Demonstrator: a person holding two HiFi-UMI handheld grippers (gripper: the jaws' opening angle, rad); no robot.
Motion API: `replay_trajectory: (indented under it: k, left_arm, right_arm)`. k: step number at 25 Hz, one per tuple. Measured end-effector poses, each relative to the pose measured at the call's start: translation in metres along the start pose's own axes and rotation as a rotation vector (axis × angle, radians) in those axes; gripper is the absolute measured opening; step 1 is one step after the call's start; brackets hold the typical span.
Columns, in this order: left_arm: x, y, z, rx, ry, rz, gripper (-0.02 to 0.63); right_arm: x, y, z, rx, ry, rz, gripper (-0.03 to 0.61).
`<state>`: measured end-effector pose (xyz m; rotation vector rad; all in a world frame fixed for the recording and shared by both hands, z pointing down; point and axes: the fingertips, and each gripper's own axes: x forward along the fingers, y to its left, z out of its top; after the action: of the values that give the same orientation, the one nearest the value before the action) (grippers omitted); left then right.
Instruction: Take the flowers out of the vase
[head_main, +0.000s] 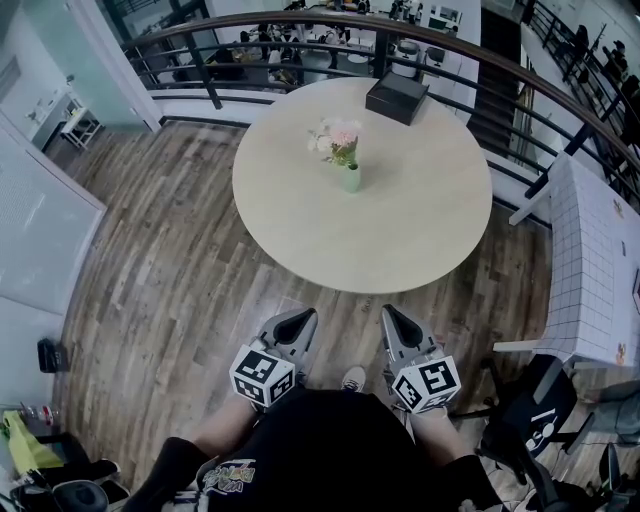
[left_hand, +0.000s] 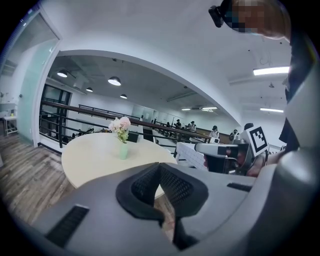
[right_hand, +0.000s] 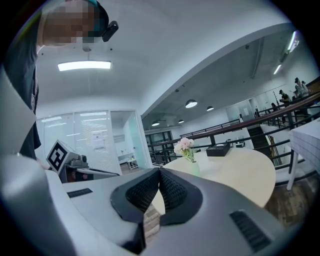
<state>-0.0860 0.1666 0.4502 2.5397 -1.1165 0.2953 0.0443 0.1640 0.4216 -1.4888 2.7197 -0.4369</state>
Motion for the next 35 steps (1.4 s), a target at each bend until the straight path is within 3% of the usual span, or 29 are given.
replay_trajectory:
  k: [21,35]
  left_arm:
    - [0.029,-0.033,0.010,0.012,-0.021,0.079,0.006]
    - [0.081,0.026,0.033,0.013,-0.010,0.041,0.006]
  right_arm:
    - [-0.022,-0.047,0.022,-0.017,-0.027,0.043,0.021]
    - [0.029,-0.077,0.034,-0.002,-0.030,-0.035,0.021]
